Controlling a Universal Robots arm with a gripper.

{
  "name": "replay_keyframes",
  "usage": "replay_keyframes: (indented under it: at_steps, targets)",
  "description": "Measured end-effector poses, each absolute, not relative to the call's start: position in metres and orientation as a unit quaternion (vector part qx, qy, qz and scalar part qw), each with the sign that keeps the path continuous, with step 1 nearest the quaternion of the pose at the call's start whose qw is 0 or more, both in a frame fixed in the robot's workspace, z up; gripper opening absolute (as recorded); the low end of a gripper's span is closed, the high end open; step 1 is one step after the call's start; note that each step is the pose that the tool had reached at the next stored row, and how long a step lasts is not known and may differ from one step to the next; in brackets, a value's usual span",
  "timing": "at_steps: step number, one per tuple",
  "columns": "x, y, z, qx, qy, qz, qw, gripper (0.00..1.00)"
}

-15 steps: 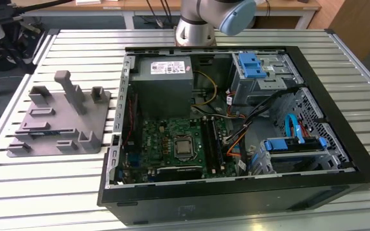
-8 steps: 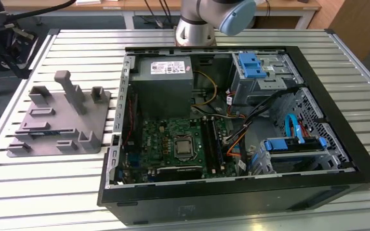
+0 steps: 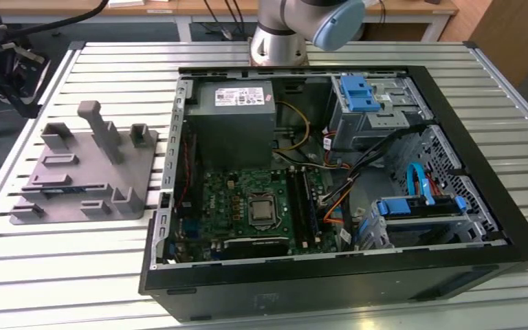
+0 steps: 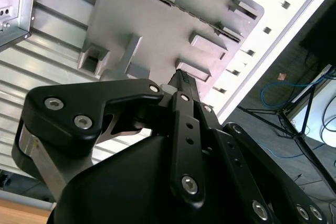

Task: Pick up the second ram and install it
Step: 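Reach for the second ram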

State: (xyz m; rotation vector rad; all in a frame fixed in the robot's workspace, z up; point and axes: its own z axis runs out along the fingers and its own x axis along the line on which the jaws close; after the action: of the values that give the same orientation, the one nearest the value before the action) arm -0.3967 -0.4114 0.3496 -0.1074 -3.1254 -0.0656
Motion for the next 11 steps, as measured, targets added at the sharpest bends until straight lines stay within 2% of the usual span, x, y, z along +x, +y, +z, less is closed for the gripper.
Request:
replay_keyframes:
  at_steps: [11]
  targets:
    - [-0.4021, -0.4139, 0.3414, -0.034, -0.999, -0.021, 0.007, 0.1]
